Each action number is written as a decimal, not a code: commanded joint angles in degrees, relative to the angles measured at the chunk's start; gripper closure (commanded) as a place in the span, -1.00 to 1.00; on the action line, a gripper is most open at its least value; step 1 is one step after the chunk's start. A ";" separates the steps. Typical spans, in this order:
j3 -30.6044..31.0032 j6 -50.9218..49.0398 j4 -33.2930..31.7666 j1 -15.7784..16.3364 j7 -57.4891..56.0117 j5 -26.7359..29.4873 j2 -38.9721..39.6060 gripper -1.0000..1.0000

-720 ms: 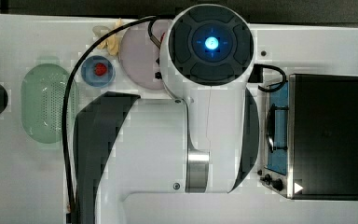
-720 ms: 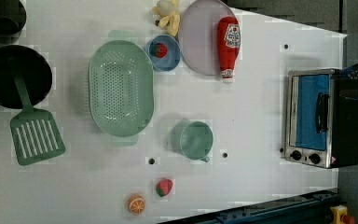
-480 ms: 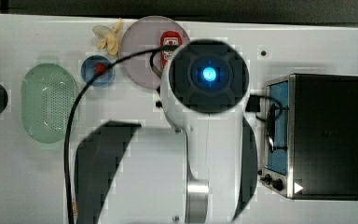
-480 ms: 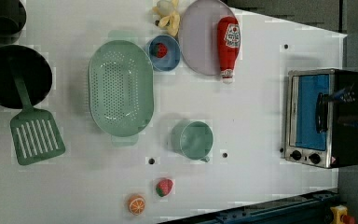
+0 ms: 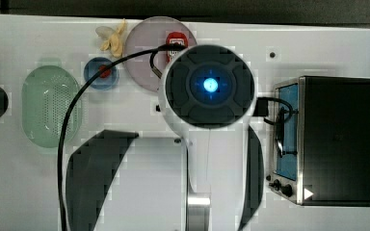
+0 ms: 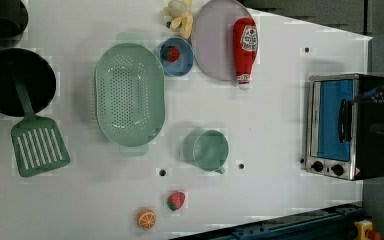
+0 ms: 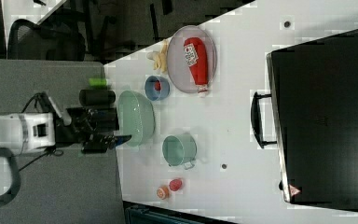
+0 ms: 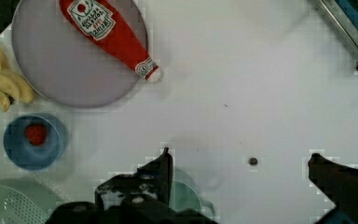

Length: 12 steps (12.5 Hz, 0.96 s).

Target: Pick ketchup from plate and place it on table.

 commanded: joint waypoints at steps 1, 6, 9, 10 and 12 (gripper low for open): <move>0.69 2.11 0.15 -0.75 0.85 0.12 6.41 -1.00; 1.48 9.53 0.22 -0.26 0.40 0.12 13.80 -1.00; 1.49 14.67 0.30 0.33 -6.38 0.09 18.33 -1.00; 1.49 16.84 0.45 0.53 -9.86 0.07 19.93 -1.00; 1.49 20.91 1.19 0.81 -16.43 0.00 23.46 -1.00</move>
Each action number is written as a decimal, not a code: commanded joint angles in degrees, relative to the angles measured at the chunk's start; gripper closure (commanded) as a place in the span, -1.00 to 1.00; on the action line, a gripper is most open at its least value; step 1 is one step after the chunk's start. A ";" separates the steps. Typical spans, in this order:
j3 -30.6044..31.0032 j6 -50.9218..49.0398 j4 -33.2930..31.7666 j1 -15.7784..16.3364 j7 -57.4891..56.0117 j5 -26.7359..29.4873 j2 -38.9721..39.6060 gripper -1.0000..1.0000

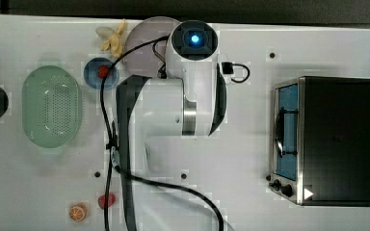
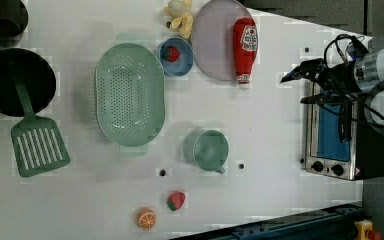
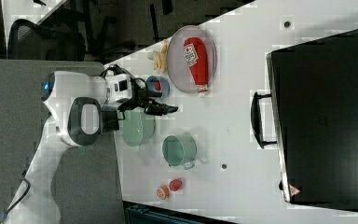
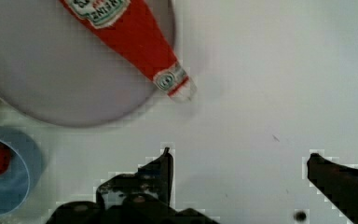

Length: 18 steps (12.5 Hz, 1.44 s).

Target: Pick ketchup from plate and place it on table.

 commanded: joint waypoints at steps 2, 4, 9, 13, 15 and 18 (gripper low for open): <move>0.21 6.68 3.40 0.96 -16.96 -0.27 5.45 -1.00; 0.21 8.79 5.74 1.18 -23.68 -0.47 9.49 -1.00; 0.21 10.13 13.76 1.76 -29.18 -0.79 19.42 -1.00; 0.19 12.75 19.99 2.70 -29.43 -6.54 25.84 -1.00; 0.19 14.84 21.76 2.91 -29.42 -7.56 28.55 -1.00; 0.08 17.03 22.05 2.92 -29.41 -7.57 31.11 -1.00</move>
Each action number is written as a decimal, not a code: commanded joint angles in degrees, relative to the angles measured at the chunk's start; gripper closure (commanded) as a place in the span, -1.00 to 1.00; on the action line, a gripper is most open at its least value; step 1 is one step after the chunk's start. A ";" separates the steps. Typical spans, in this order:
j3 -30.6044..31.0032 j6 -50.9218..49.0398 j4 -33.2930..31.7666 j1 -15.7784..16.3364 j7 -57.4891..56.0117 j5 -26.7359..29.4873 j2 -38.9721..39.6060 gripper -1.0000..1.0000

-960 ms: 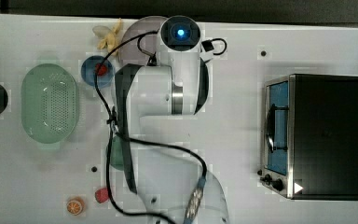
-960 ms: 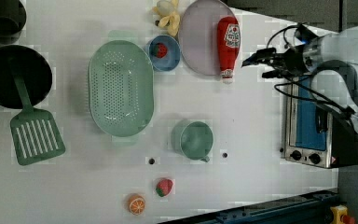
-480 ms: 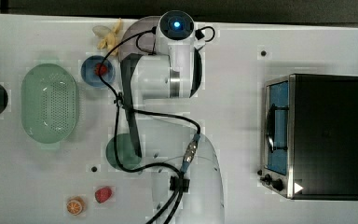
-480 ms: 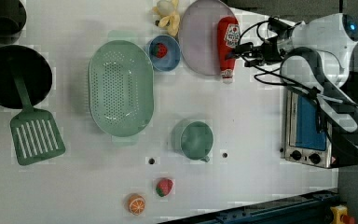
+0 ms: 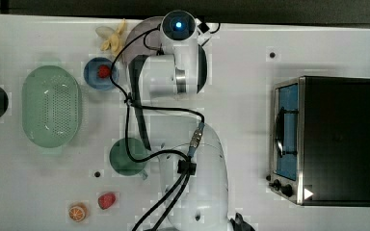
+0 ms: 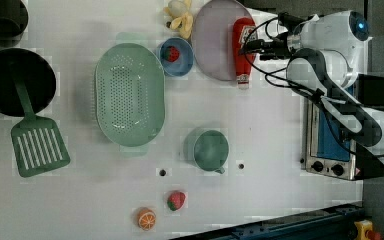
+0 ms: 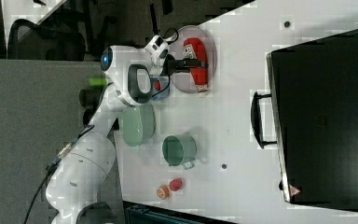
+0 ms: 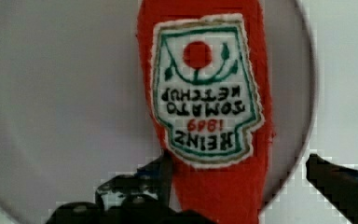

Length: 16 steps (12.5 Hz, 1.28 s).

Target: Pick ketchup from plate and place it on table.

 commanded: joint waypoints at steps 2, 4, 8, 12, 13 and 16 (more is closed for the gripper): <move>-0.10 4.95 1.40 0.95 -2.43 0.23 1.68 -1.00; -0.30 7.32 1.38 0.94 -2.44 0.23 2.62 -0.69; 0.02 7.47 2.48 0.98 -2.42 0.24 2.33 -0.25; 0.24 6.87 3.14 0.93 -1.48 1.10 -2.21 -0.25; 0.23 5.19 3.01 0.71 -1.40 2.06 -4.33 -0.25; 0.16 -7.40 1.52 -0.16 -1.38 5.00 -12.76 -0.25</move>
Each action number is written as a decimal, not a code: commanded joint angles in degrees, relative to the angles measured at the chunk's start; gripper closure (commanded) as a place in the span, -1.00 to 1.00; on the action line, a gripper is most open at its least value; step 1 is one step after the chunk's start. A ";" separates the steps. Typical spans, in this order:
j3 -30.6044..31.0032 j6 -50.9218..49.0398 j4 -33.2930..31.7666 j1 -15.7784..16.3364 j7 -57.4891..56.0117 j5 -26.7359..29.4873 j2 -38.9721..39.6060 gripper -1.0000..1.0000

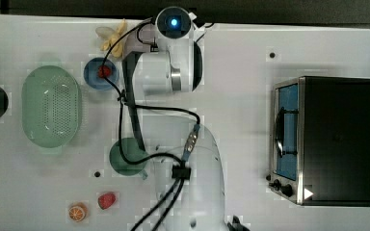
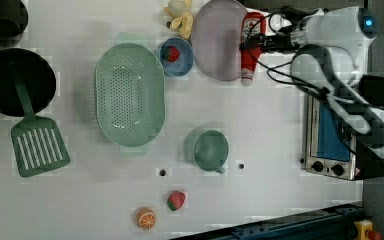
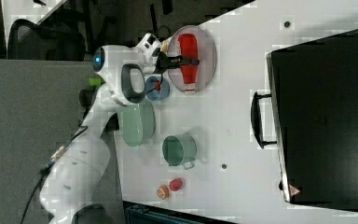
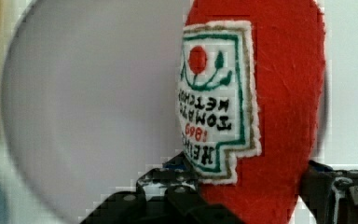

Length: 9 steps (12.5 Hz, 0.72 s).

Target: Pick ketchup from plate and place it on table.

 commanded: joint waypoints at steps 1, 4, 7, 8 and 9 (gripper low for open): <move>-0.05 -10.50 0.37 -1.33 -1.13 2.00 -12.84 -0.25; -1.03 -19.79 -4.62 -2.53 -1.14 2.00 -22.11 -0.25; -2.25 -21.48 -14.19 -3.90 -1.13 2.02 -29.67 -0.25; -2.63 -20.92 -17.80 -4.25 -1.14 2.12 -31.73 -0.25; -3.03 -19.92 -21.47 -4.50 -1.13 2.38 -33.79 -0.25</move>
